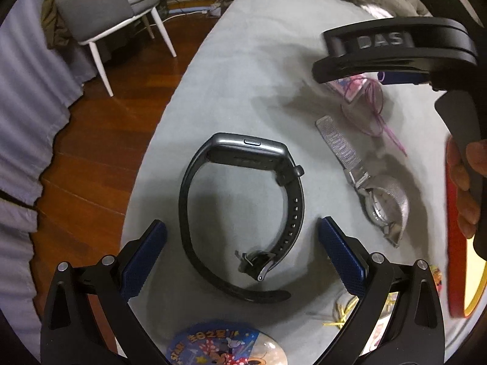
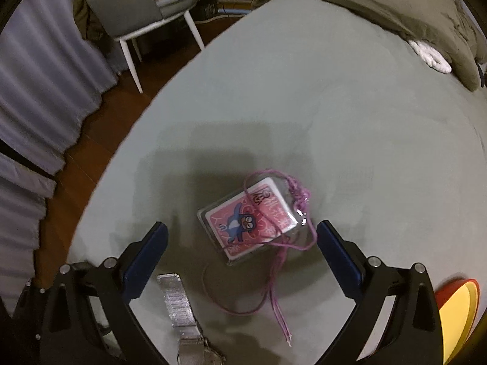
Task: Organize jewelry
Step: 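Reach the left tool to the black band while the right tool reaches the pink badge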
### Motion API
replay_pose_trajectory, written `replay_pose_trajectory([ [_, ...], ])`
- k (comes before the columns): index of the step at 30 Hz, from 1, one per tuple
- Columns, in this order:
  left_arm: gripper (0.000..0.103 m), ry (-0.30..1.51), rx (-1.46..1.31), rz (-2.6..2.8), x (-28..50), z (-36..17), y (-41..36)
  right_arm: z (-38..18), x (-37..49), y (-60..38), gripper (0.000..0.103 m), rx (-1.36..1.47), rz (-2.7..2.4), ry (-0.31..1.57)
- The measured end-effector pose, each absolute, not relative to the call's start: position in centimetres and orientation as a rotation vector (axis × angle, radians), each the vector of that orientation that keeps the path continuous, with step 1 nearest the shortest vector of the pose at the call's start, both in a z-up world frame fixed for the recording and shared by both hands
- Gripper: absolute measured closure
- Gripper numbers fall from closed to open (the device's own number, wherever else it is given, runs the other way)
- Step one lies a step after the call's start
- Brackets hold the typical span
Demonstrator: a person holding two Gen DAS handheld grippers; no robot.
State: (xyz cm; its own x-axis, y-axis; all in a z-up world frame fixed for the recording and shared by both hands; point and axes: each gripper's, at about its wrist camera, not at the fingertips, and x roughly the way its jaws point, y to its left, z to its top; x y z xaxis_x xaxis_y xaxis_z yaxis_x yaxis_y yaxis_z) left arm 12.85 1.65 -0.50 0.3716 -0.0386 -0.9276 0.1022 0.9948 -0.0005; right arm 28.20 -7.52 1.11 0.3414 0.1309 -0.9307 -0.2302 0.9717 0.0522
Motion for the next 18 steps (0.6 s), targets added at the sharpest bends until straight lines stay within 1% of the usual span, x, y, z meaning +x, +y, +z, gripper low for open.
replay_pose_trajectory([
  [6, 0.005, 1.179, 0.051, -0.092, 12.7, -0.9, 1.7, -0.1, 29.0, -7.9, 0.009, -0.084, 0.204, 1.248],
  [15, 0.005, 1.185, 0.036, -0.089, 13.0, -1.1, 1.9, 0.0, 29.2, -7.4, 0.01, -0.082, 0.18, 1.243],
  [16, 0.005, 1.187, 0.033, -0.087, 13.0, -1.1, 1.8, 0.0, 29.3, -7.3, 0.011, -0.08, 0.173, 1.244],
  [18, 0.005, 1.189, 0.033, -0.085, 13.2, -1.1, 1.7, 0.1, 29.4, -7.0, 0.019, -0.079, 0.165, 1.237],
])
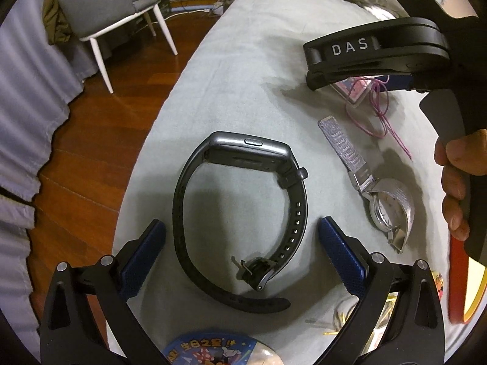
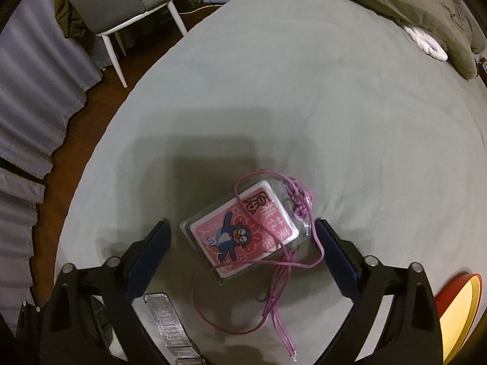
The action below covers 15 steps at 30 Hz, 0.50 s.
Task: Organize jewelry
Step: 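Reach the left tool to the black band while the right tool reaches the pink badge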
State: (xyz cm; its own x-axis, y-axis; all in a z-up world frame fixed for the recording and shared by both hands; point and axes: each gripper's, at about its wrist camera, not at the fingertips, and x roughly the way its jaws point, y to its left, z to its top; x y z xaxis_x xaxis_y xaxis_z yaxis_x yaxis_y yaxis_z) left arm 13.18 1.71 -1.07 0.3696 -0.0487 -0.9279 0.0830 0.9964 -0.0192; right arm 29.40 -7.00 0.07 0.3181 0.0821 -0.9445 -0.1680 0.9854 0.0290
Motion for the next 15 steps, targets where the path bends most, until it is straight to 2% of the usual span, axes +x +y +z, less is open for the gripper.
replay_pose_trajectory([
  [2, 0.006, 1.191, 0.033, -0.089, 13.2, -1.1, 1.7, 0.4, 29.3, -6.9, 0.028, -0.079, 0.167, 1.224],
  [4, 0.008, 1.19, 0.032, -0.098, 13.2, -1.0, 1.8, 0.4, 29.5, -6.9, 0.028, -0.072, 0.172, 1.219],
  [9, 0.038, 1.16, 0.014, -0.096, 13.1, -0.1, 2.2, 0.6, 29.3, -7.0, 0.029, -0.075, 0.176, 1.197],
  [15, 0.054, 1.149, -0.014, -0.095, 13.0, 0.4, 2.8, 1.2, 28.8, -7.2, 0.029, -0.07, 0.176, 1.173],
])
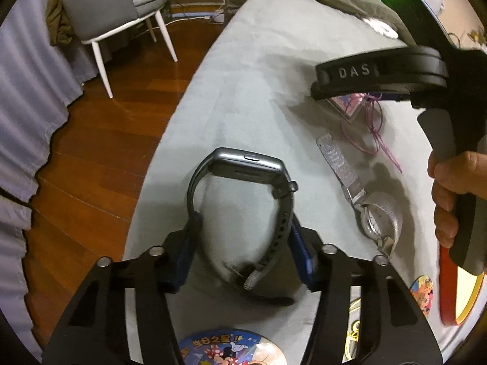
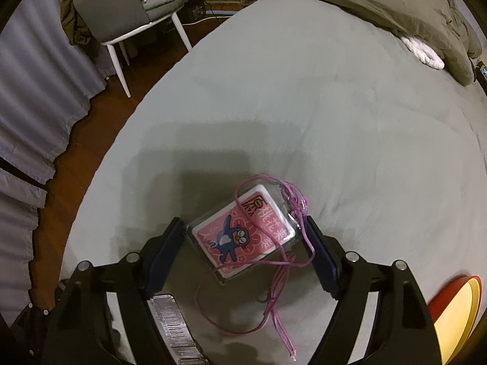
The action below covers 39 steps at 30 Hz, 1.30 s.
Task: Organize jewelry
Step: 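Reach the left tool to the black band while the right tool reaches the pink badge, then close the left gripper on the black band while the right gripper grasps the pink badge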
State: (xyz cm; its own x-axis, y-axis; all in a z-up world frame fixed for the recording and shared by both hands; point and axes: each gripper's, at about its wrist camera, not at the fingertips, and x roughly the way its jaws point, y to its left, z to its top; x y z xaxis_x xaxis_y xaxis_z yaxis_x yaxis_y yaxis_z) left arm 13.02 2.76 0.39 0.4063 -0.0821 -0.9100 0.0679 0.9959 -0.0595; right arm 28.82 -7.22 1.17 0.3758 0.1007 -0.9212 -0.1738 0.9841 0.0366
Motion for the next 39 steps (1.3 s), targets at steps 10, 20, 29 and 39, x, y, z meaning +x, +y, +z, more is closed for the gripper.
replay_pose_trajectory([
  [10, 0.073, 1.134, -0.1, -0.106, 12.6, 1.4, 4.3, 2.2, 28.5, -7.0, 0.03, -0.06, 0.172, 1.139],
  [20, 0.089, 1.086, -0.119, -0.162, 12.5, 3.0, 3.8, 2.8, 27.9, -7.1, 0.03, -0.054, 0.16, 1.123],
  [29, 0.089, 1.054, -0.116, -0.193, 12.0, 4.3, 3.4, 3.7, 27.7, -7.8, 0.031, -0.042, 0.152, 1.112],
  [39, 0.089, 1.021, -0.088, -0.21, 11.4, 5.8, 3.1, 4.7, 27.2, -8.3, 0.031, -0.027, 0.142, 1.096],
])
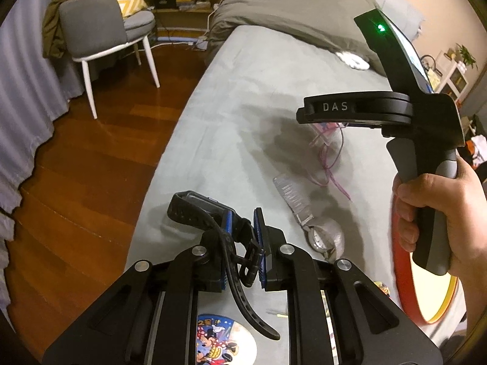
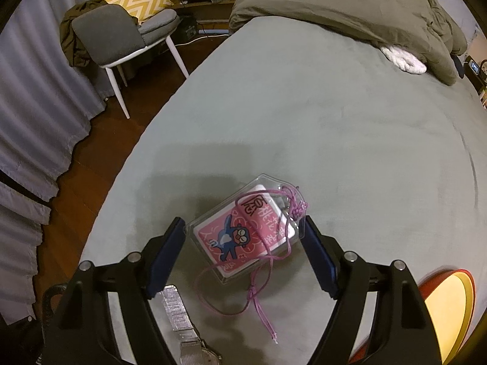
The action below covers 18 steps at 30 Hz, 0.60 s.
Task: Organize jewelry
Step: 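Close the left gripper on the black band while the right gripper grasps the pink badge, then carry the black band and pink badge with both tools over the yellow tray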
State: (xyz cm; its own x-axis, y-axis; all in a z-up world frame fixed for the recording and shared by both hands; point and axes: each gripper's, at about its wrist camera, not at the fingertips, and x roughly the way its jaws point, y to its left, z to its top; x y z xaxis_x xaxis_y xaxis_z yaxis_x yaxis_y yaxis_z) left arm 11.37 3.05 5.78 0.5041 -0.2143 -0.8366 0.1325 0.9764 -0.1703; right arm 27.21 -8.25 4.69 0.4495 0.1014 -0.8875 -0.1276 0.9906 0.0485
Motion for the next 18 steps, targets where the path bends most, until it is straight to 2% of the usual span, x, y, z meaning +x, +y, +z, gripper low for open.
replay_pose_trajectory([
  [8, 0.09, 0.993, -0.049, -0.225, 10.9, 7.1, 1.9, 6.7, 26.5, -8.9, 0.032, -0.021, 0.135, 1.067],
  [14, 0.098, 0.965, -0.044, -0.244, 10.1, 8.3, 1.5, 9.0, 25.7, -9.9, 0.032, -0.007, 0.128, 1.038],
  [18, 0.098, 0.947, -0.023, -0.246, 9.5, 9.2, 1.1, 10.5, 25.1, -10.7, 0.032, 0.001, 0.127, 1.019],
])
